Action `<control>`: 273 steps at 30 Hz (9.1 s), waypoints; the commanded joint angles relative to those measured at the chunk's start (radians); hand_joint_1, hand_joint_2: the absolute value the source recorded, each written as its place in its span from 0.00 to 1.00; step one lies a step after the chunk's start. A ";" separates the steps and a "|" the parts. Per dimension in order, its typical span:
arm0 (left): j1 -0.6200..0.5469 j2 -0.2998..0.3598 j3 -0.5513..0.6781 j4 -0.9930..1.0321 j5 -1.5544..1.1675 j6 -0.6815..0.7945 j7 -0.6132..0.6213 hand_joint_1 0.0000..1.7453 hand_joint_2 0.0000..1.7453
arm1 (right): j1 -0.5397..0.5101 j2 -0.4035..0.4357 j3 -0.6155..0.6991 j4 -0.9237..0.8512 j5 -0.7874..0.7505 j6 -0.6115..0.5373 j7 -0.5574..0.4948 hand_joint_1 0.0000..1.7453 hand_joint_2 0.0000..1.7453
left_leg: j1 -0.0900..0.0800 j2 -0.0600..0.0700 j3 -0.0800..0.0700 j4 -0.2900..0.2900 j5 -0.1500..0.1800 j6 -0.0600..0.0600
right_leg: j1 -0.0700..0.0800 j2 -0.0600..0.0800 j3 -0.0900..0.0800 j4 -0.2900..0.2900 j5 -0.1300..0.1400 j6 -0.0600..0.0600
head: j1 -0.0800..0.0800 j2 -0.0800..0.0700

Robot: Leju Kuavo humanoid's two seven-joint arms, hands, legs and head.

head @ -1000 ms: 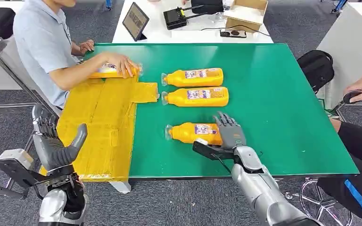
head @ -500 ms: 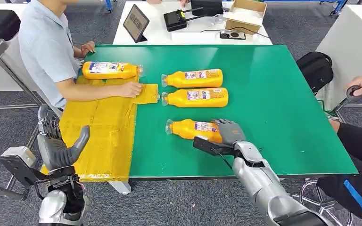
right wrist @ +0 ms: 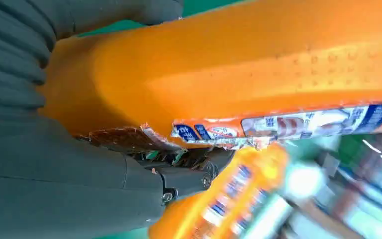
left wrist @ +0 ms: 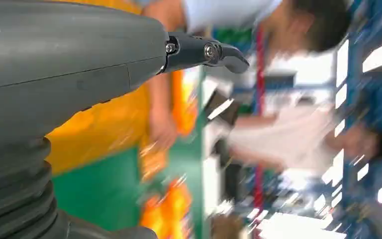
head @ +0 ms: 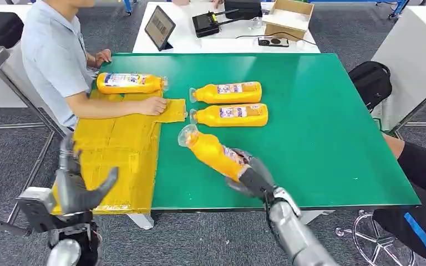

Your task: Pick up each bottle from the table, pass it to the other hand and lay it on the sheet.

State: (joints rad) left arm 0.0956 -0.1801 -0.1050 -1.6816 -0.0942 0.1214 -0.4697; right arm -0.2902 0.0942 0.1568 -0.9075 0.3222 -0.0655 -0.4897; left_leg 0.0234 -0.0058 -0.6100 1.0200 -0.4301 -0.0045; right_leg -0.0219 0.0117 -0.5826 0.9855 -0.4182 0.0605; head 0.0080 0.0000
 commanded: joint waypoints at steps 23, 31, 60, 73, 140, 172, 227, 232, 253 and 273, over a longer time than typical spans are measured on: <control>-0.032 -0.009 -0.259 0.047 0.256 -0.153 -0.073 0.00 1.00 | 0.170 0.084 0.308 -0.227 0.035 -0.051 -0.051 1.00 1.00 | -0.001 0.003 -0.006 -0.002 -0.002 0.002 | -0.001 0.001 -0.006 -0.002 -0.001 -0.002 | 0.000 0.000; -0.077 0.008 -0.305 0.122 0.247 -0.201 -0.049 0.00 1.00 | 0.065 0.117 0.312 -0.146 0.012 -0.075 -0.059 1.00 1.00 | -0.001 0.002 -0.009 -0.001 0.000 0.002 | -0.001 0.000 -0.008 -0.001 0.000 -0.002 | 0.000 0.000; -0.076 0.005 -0.289 0.217 0.166 -0.284 0.022 0.00 1.00 | 0.041 0.159 0.386 -0.067 -0.014 -0.018 -0.047 1.00 1.00 | -0.001 0.002 -0.007 -0.002 -0.001 0.002 | -0.001 0.000 -0.006 -0.002 0.000 -0.002 | 0.000 0.000; -0.120 0.001 -0.289 0.234 0.284 -0.367 0.020 0.83 1.00 | 0.018 0.160 0.430 0.049 -0.015 0.043 -0.070 1.00 1.00 | -0.001 -0.001 -0.007 -0.002 0.000 0.002 | -0.001 -0.003 -0.006 -0.002 -0.001 -0.003 | 0.000 0.000; -0.992 0.239 -0.419 1.319 -0.996 -0.170 0.369 1.00 1.00 | 0.045 0.133 0.538 -0.115 0.099 -0.502 -0.208 0.00 0.00 | 0.001 0.000 -0.011 0.000 0.003 0.000 | 0.001 -0.002 -0.011 0.002 0.002 -0.004 | 0.000 0.000; -1.102 0.177 -0.324 1.394 -0.826 -0.564 0.277 0.00 1.00 | -0.011 0.119 0.653 -0.066 -0.036 -0.516 -0.208 0.00 0.00 | 0.000 0.001 -0.011 0.000 0.003 0.000 | 0.000 -0.001 -0.011 0.002 0.002 -0.004 | 0.000 0.000; -0.115 0.073 -0.065 0.072 -0.186 0.139 0.061 0.00 1.00 | 0.078 -0.065 -0.076 0.007 0.497 -0.410 0.087 0.00 1.00 | -0.001 0.001 -0.010 -0.001 0.002 0.001 | -0.001 -0.002 -0.009 -0.001 0.001 -0.002 | 0.000 0.000; -0.132 0.073 -0.078 0.095 -0.182 0.122 0.073 0.00 1.00 | 0.037 -0.064 -0.066 0.045 0.517 -0.432 0.092 0.00 1.00 | -0.002 0.002 -0.008 -0.001 0.002 0.001 | -0.001 -0.001 -0.008 0.000 0.001 -0.002 | 0.000 0.000; -0.196 0.081 -0.029 0.214 -0.198 0.055 0.175 0.00 1.00 | -0.189 -0.070 0.063 0.334 0.713 -0.237 0.393 0.00 1.00 | -0.001 0.003 -0.007 -0.001 0.002 0.002 | -0.001 -0.001 -0.007 0.001 0.001 -0.003 | 0.000 0.000; -0.241 0.102 -0.041 0.279 -0.163 -0.022 0.188 0.00 1.00 | -0.275 -0.069 0.082 0.457 0.608 0.013 0.378 1.00 1.00 | -0.001 0.000 -0.002 -0.002 0.005 0.001 | 0.000 -0.004 -0.005 -0.001 0.006 -0.006 | 0.000 0.000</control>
State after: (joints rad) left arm -0.0826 -0.1041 -0.1492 -1.5102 -0.2846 0.1236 -0.2804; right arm -0.5405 0.0267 0.2293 -0.6042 1.0231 -0.1720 -0.0546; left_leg 0.0222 -0.0033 -0.6144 1.0201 -0.4247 -0.0035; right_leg -0.0232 0.0114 -0.5904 0.9865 -0.4122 0.0567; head 0.0080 0.0000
